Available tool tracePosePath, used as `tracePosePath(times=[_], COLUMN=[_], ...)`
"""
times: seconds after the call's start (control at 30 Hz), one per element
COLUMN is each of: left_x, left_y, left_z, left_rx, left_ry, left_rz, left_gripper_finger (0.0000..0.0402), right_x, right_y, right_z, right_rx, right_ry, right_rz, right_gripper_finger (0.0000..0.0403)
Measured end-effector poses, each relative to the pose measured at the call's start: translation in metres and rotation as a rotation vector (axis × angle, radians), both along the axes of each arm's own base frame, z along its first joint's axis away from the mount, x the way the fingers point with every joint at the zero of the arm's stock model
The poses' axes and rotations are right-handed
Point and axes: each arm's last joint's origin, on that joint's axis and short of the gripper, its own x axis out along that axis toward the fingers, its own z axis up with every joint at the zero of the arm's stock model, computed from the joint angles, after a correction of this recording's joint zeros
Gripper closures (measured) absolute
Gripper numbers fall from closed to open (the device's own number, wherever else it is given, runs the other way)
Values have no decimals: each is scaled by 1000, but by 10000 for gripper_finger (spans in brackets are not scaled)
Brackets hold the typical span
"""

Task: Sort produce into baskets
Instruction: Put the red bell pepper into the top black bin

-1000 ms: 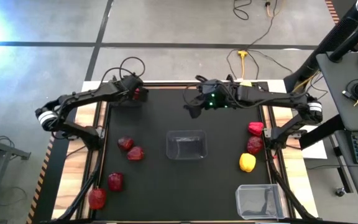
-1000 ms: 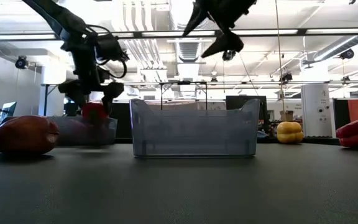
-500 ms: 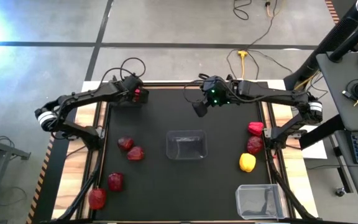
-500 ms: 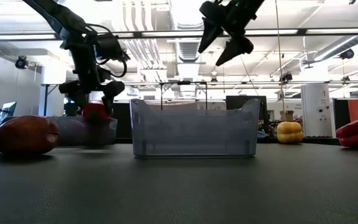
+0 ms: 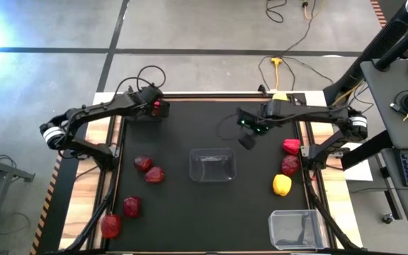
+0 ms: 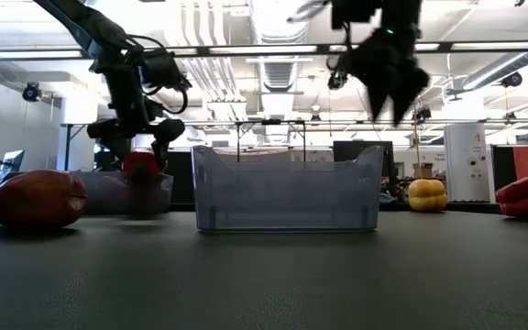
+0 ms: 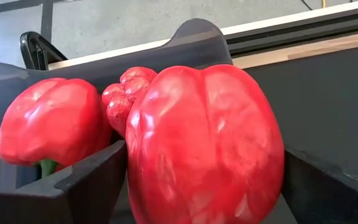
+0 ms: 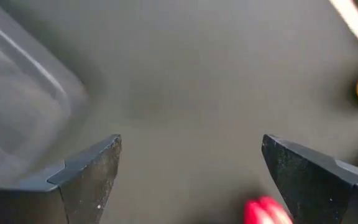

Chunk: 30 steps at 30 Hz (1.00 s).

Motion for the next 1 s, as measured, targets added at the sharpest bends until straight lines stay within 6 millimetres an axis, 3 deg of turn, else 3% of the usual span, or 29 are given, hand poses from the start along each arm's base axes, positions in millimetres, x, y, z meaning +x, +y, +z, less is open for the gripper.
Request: tracePosePath(times=[0.2, 0.5, 0.8, 1.0], left_x=[-5, -6, -5, -9], left_y=[3, 0, -4, -15], left_z=[-4, 0, 57, 99], left_rx=[-86, -77, 93, 213], left_ry=[-13, 9, -108, -222], left_rz=[-15, -49, -136, -173], left_gripper_finger=[21, 2, 2, 2], right_x=[-27, -63, -94, -104], right_y=[-3, -23, -28, -34], right_z=[-17, -59, -103, -116], right_rx=[66, 248, 341, 353], right_ry=[286, 476, 558, 543], right_rz=[120, 149, 107, 63], right_gripper_finger=[23, 23, 23, 23])
